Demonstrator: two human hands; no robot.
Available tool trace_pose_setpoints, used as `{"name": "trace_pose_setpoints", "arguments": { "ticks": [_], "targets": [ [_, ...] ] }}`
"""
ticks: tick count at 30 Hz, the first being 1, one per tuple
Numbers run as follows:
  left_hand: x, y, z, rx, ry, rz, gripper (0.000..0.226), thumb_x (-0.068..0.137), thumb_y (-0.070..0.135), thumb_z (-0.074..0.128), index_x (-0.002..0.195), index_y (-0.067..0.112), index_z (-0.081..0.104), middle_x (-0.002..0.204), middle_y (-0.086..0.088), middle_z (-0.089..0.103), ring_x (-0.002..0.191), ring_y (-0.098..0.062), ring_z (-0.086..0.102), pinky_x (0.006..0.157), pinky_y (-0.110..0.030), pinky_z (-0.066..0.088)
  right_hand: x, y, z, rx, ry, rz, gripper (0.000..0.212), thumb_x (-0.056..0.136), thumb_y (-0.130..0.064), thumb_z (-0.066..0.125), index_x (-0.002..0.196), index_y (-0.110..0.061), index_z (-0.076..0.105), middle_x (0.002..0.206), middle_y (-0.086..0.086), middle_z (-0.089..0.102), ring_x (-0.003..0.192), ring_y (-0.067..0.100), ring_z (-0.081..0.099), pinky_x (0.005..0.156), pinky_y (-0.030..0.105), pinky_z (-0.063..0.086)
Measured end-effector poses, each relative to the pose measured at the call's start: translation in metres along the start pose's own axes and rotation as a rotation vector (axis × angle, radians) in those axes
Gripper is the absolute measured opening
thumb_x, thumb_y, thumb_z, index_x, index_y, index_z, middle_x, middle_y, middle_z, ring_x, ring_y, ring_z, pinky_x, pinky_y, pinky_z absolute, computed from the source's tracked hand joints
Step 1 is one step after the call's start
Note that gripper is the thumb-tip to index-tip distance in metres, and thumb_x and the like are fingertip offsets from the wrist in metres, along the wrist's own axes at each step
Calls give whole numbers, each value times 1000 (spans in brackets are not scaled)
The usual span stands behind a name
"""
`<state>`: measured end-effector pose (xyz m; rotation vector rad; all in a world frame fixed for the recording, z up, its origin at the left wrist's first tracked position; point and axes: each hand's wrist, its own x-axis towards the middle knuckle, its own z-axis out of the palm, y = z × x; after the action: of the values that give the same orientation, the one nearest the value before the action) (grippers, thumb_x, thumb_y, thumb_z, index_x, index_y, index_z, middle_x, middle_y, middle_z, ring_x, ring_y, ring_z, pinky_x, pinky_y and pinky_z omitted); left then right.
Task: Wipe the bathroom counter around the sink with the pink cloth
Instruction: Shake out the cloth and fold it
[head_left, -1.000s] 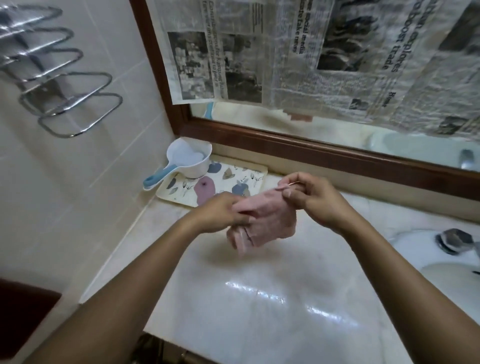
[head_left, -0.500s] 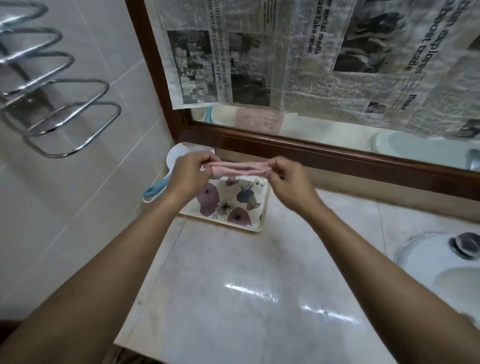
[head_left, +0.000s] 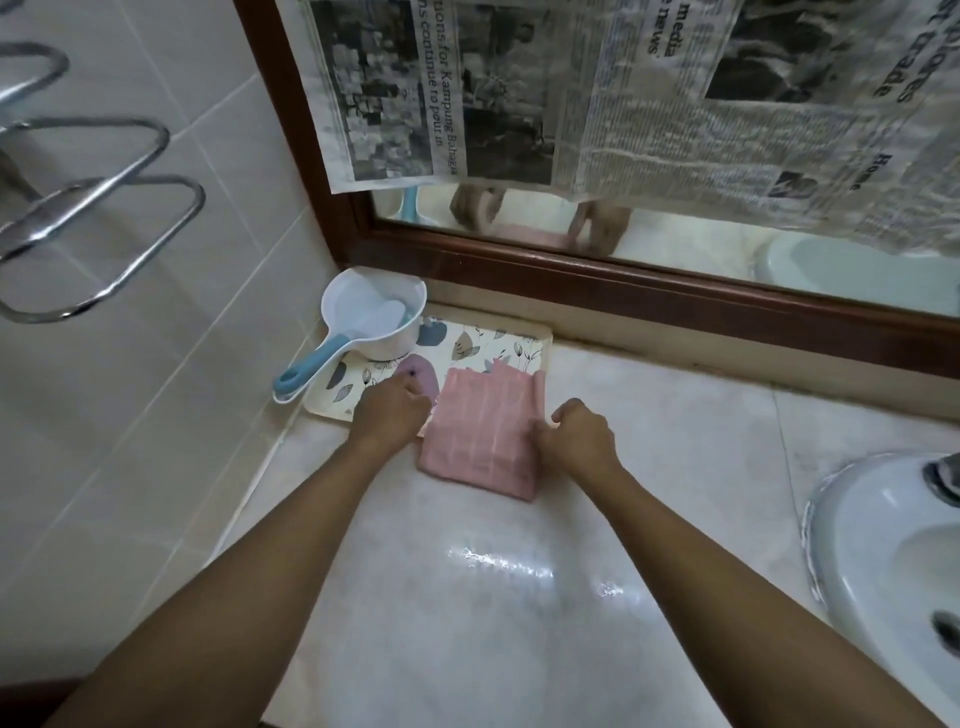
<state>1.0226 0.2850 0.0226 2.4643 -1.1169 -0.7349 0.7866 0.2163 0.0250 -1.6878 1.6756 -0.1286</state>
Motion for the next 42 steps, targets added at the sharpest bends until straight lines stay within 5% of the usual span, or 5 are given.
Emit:
{"name": "trace_pose_setpoints", "arguments": {
  "ticks": [13,21,25,32,42],
  "targets": [
    [6,26,13,-387,-51,97,9,89,22,75,83,21,69,81,10,66,85,-11,66,68,-19,42,12,18,-21,273,-198,88,20,80,-17,83,77,-13,63,71,9,74,64,24,66,73,40,60],
    [-55,98,-76,-381,-401,705,17,93,3,72,99,16,81,97,10,79,96,-4,72,90,-26,56,-16,-29,-96,404,-305,-504,83,85,6,66,153,-36,43,156,-11,48,147,10,44,109,32,46],
    [-80,133,-130,-317,-355,795,23,95,6,69,102,23,82,104,8,80,107,-11,73,97,-34,56,-46,-65,-142,388,-547,-674,71,82,11,69,141,-28,60,134,-4,68,127,12,63,103,33,54],
    [-84,121,-144,383,-284,759,10,87,37,77,89,44,70,75,17,68,73,-11,62,65,-31,46,-65,-66,-197,409,-152,-653,9,91,-5,78,96,-12,79,86,-3,79,80,8,73,73,28,60],
    [-69,80,-111,-234,-427,532,5,98,13,68,100,17,69,77,6,70,73,-7,63,73,-25,50,-56,-31,-212,90,132,-500,28,98,-38,66,82,-16,72,71,7,70,66,19,62,58,32,53]
  ]
}}
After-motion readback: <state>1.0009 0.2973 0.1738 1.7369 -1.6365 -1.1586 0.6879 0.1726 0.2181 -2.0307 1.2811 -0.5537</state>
